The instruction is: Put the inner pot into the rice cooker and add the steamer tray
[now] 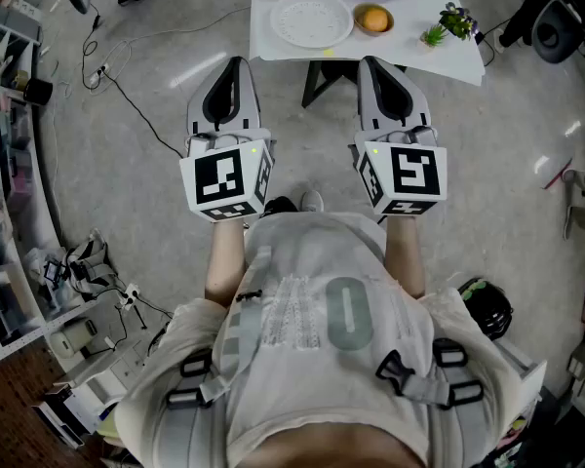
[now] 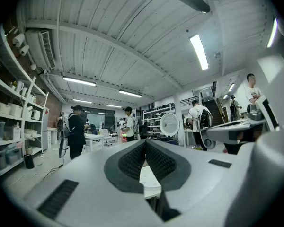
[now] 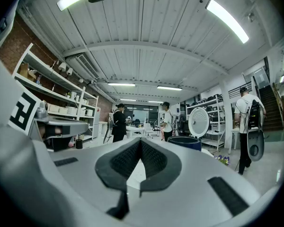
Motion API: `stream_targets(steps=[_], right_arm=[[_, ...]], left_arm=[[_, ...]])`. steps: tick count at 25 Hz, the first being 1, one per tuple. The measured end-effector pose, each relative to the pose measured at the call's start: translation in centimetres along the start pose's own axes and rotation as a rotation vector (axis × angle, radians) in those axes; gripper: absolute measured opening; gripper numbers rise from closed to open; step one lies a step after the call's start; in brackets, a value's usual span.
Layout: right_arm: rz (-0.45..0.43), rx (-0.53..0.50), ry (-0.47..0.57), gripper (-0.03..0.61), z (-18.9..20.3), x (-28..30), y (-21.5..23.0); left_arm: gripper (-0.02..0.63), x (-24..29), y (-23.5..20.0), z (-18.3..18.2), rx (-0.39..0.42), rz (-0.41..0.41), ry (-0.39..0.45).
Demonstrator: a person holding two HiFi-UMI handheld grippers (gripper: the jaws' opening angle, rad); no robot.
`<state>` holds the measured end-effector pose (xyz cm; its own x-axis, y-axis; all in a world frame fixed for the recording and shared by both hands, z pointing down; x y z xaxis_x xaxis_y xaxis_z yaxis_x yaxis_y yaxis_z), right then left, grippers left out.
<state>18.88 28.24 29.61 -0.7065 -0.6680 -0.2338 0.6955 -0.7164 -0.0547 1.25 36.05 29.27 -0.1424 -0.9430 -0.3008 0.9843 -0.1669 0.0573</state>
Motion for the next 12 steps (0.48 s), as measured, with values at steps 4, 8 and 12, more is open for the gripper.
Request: stream_targets(steps=[4,8,12], right_arm=[[-0.019,-0.013,0.013,0.008,0.11,0.72,0.29],[-0.028,0.011,0.002,0.008,0.48,1.03,0.60],[-0.041,0.077,0.008,0.008,0.66,1.09,0.58]], left_arm=[[0.021,0.57,-0.21,0.22,-0.004,-0.013,0.017],[0.021,0.87,-0.27,0.40,-0.005,-0.021,0.008],[0.021,0.85,-0.27,0.26,-0.005,-0.022,0.004]])
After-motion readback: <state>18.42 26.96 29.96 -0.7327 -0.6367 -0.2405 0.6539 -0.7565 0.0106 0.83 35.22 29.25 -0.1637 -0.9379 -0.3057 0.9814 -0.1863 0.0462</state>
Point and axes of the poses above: the fingertips, and each gripper's own axes: x forward along the fingers, y to its right, z out of its underside, the point moved 5 cm from there along -x, backward along the fingers, and after that the axes turned 15 degrees about y, right-handed, at the moved point
